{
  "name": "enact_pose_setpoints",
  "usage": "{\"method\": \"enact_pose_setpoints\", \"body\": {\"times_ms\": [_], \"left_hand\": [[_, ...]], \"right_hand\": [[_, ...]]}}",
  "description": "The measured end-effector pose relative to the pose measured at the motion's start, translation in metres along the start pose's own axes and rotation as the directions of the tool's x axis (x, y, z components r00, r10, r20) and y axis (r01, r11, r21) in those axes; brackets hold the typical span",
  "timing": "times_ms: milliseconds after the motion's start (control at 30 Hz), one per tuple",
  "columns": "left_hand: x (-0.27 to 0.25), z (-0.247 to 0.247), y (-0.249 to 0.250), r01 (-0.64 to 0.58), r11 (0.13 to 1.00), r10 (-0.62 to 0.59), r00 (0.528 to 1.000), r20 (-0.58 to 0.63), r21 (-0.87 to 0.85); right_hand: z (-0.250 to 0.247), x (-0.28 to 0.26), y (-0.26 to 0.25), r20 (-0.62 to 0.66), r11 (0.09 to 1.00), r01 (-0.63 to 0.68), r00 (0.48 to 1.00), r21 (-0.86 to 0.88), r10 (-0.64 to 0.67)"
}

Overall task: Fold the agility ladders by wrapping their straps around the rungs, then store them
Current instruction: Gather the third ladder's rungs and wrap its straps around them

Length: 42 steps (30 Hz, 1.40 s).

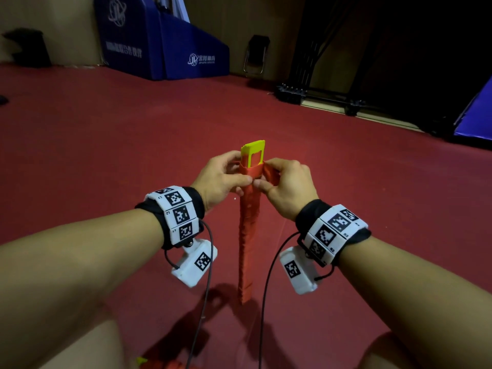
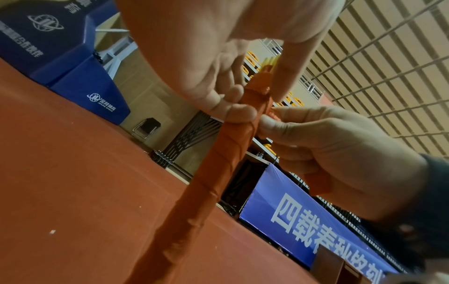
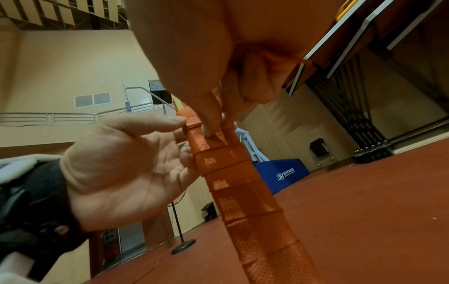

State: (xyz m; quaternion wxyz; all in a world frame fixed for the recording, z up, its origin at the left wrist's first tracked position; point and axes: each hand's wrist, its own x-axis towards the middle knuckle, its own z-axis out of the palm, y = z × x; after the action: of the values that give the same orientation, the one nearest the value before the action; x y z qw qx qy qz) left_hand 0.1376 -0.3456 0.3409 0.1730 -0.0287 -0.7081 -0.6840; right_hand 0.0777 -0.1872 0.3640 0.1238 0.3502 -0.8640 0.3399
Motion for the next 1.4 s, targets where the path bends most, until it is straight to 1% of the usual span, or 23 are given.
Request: {"method": "enact_pose_setpoints", "body": {"times_ms": [133,233,367,433,533,667,767,933,1000,1133,1200,1233,1333,1400], "left_hand": [[-0.003,0.003,-0.003,-0.028,0.993,0.027,1.000,0.015,0.113],[-0.003,0.010,-0.005,-0.042,0.991,0.045,0.999,-0.019,0.126],[-0.001,0.009,-0.006,-0.056,0.981,0.073,0.993,-0.087,0.187],[-0.002,0.008,-0.003,-0.046,0.979,0.068,0.992,-0.105,0.198],[-0.003,0.006,-0.001,-0.030,0.976,0.055,0.992,-0.113,0.214],[-0.001,-0.001,-0.002,-0.051,0.940,0.103,0.985,-0.138,0.338],[0.001,-0.003,-0.002,-0.037,0.918,0.102,0.984,-0.145,0.394],[0.001,-0.004,-0.004,-0.036,0.914,0.116,0.978,-0.176,0.404],[0.001,-0.003,-0.003,-0.030,0.915,0.111,0.977,-0.181,0.401],[0.002,-0.005,-0.005,-0.032,0.930,0.117,0.970,-0.213,0.365],[0.003,-0.005,-0.006,-0.033,0.931,0.119,0.969,-0.216,0.363],[0.003,-0.005,-0.006,-0.034,0.931,0.121,0.968,-0.219,0.364],[0.004,-0.006,-0.006,-0.027,0.914,0.132,0.963,-0.234,0.404],[0.003,-0.006,-0.006,-0.006,0.900,0.122,0.964,-0.238,0.437]], "right_hand": [[0.003,-0.001,0.000,0.016,0.999,-0.013,1.000,-0.030,0.013],[0.006,-0.002,-0.001,0.024,0.998,-0.021,0.999,-0.053,0.022],[0.004,-0.003,-0.004,-0.015,0.998,-0.035,0.999,-0.054,0.034],[0.004,-0.004,-0.005,-0.028,0.998,-0.029,0.999,-0.052,0.028],[0.005,-0.003,-0.004,-0.010,0.999,-0.018,1.000,-0.031,0.018],[0.006,-0.002,-0.004,0.034,1.000,-0.008,0.999,-0.020,0.009],[0.006,-0.002,-0.006,-0.002,0.999,-0.031,1.000,-0.007,0.031],[0.002,0.001,-0.003,-0.095,0.993,-0.114,0.989,0.000,0.114],[0.001,0.000,-0.004,-0.077,0.994,-0.105,0.991,0.028,0.106],[0.001,-0.003,-0.008,0.001,0.997,-0.034,0.999,0.069,0.034],[0.001,-0.003,-0.007,0.015,0.996,-0.036,0.999,0.085,0.035],[0.001,-0.002,-0.006,0.005,0.995,-0.041,0.999,0.086,0.041],[-0.002,0.000,-0.004,-0.081,0.996,-0.056,0.995,0.072,0.062],[-0.001,0.001,-0.002,-0.100,0.994,-0.075,0.992,0.078,0.083]]}}
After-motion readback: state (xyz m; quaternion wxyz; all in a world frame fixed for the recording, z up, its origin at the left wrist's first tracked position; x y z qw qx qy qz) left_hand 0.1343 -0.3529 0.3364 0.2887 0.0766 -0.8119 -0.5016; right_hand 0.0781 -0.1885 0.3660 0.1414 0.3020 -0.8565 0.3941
